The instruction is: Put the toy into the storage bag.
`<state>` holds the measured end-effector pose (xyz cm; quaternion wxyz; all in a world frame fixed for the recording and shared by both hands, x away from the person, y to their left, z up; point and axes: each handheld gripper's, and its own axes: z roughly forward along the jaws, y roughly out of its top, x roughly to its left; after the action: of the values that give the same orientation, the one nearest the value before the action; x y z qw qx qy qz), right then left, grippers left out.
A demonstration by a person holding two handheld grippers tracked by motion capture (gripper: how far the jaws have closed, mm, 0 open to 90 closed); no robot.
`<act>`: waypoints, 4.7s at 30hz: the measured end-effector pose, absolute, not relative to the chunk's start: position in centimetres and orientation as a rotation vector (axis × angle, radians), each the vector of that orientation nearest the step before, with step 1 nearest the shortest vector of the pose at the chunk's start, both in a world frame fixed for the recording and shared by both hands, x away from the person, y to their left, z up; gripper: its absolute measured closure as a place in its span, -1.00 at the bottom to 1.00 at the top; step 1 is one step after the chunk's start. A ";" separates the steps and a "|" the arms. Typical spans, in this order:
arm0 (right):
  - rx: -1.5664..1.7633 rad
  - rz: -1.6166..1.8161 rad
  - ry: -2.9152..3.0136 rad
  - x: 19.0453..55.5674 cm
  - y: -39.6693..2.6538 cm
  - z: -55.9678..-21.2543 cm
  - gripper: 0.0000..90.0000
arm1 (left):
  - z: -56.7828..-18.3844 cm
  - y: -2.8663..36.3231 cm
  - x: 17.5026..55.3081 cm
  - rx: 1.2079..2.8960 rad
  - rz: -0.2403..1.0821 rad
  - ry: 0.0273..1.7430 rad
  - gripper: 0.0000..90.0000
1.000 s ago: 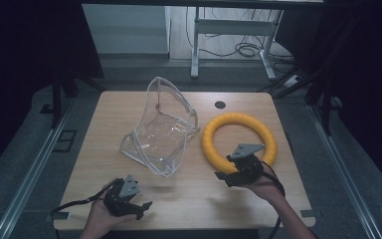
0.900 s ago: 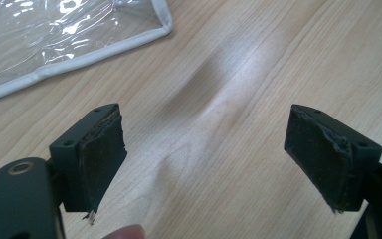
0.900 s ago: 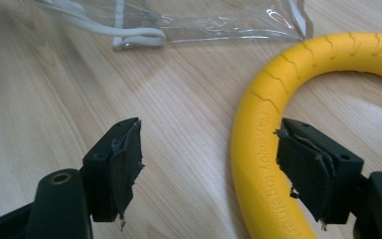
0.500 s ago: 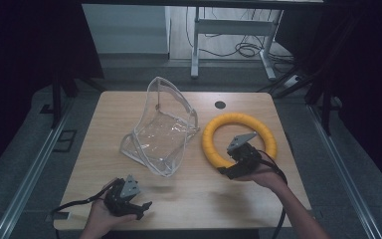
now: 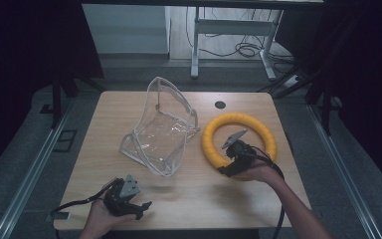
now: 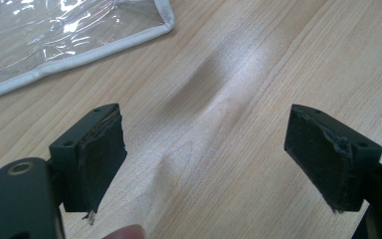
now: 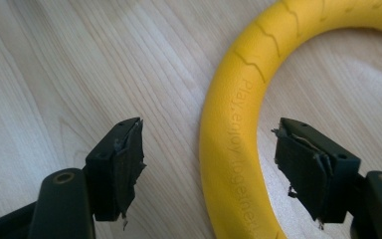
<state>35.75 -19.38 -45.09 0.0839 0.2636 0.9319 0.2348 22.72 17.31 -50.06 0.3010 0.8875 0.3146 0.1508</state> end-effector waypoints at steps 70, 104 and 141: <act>0.738 0.406 2.913 39.3 -18.7 -46.7 0.14 | -50.5 17.2 22.9 2.369 0.401 0.843 -0.64; 0.726 0.806 2.673 37.2 -19.6 -39.5 0.14 | -50.7 17.0 22.9 2.374 0.396 0.842 -0.64; 0.648 1.182 2.440 35.6 -18.3 -34.8 0.13 | -50.7 17.1 23.0 2.379 0.401 0.840 -0.64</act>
<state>35.62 -18.34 -34.78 0.1760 0.2288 0.8616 0.4176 22.99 17.12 -50.68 0.2892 0.8915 0.3147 0.1503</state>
